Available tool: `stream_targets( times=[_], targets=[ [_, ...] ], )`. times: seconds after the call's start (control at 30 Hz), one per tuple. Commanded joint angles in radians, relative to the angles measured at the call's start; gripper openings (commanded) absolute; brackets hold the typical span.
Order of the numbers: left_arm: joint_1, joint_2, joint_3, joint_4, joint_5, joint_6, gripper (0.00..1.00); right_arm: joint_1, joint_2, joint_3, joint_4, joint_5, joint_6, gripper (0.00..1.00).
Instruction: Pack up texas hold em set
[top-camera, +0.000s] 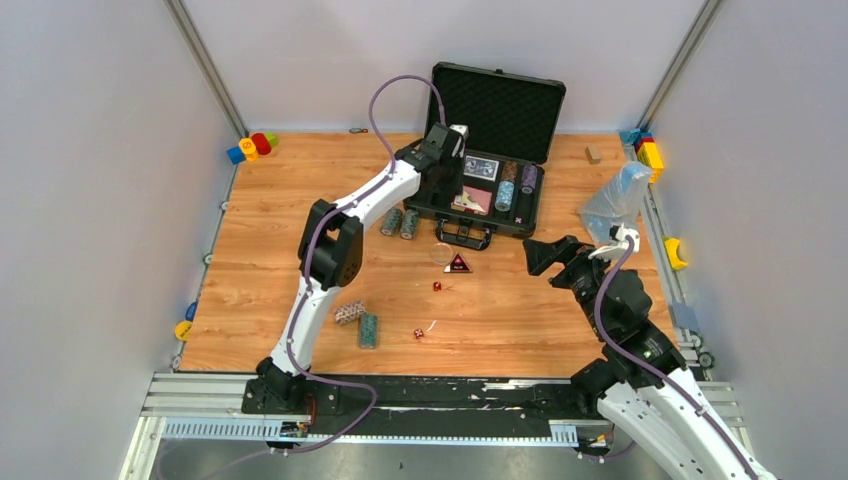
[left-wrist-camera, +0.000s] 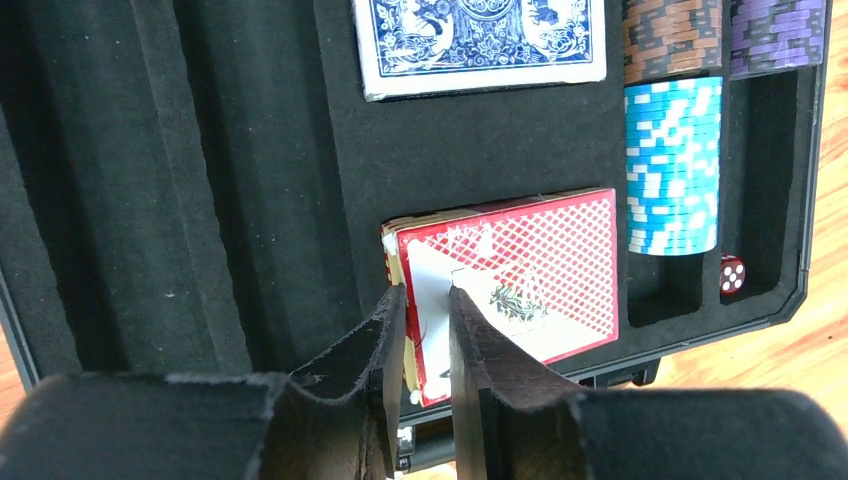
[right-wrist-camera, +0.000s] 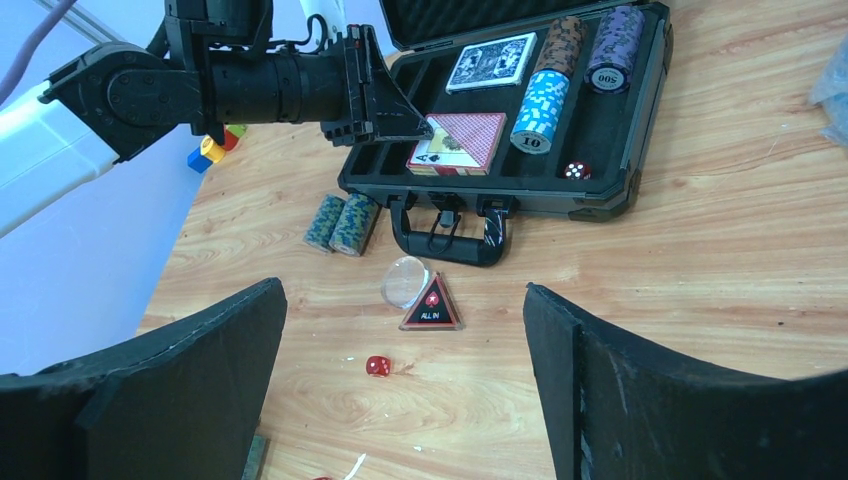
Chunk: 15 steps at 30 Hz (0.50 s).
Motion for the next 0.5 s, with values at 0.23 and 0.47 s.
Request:
stream_targets(
  times=[0.23, 0.47],
  targets=[
    [-0.011, 0.079, 0.007, -0.007, 0.131, -0.029, 0.29, 0.0, -0.014, 0.009, -0.002, -0.022, 0.025, 0.9],
    [-0.011, -0.007, -0.019, -0.048, 0.039, 0.02, 0.63, 0.0, 0.068, 0.049, -0.029, -0.046, 0.023, 0.91]
  ],
)
